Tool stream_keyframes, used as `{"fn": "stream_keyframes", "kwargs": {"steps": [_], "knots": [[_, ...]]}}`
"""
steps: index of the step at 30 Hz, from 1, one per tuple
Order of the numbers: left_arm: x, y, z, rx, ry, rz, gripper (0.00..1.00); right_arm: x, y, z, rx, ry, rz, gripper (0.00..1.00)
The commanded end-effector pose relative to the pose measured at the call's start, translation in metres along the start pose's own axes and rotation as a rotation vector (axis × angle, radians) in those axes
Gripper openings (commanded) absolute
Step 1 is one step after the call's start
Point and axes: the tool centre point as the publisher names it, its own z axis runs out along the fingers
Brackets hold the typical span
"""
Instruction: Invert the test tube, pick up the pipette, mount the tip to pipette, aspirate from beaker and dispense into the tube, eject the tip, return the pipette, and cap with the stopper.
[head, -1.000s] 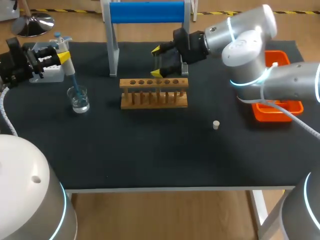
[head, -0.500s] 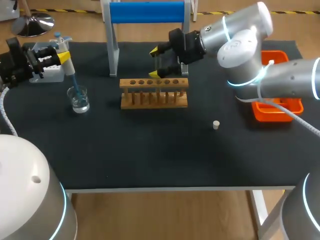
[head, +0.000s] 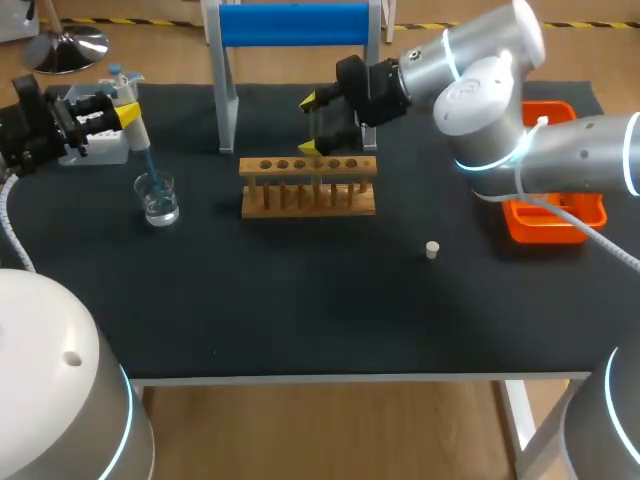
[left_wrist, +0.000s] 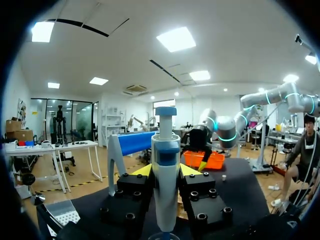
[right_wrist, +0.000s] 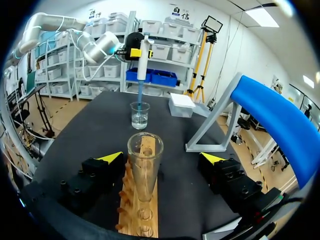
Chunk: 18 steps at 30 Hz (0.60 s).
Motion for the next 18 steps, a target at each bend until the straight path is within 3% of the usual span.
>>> {"fn": "stream_keyframes", "kwargs": {"steps": [1,18], "knots": [[0.0,-0.0007,-0.001,0.0,0.002,-0.001,0.0,-0.0011,0.0009,-0.0005,0.012,0.003,-0.003,1.0],[0.0,-0.0007,-0.001,0.0,0.002,-0.001,0.0,-0.0011,0.0014,0.0019,0.034,-0.019,-0.008,1.0]]}}
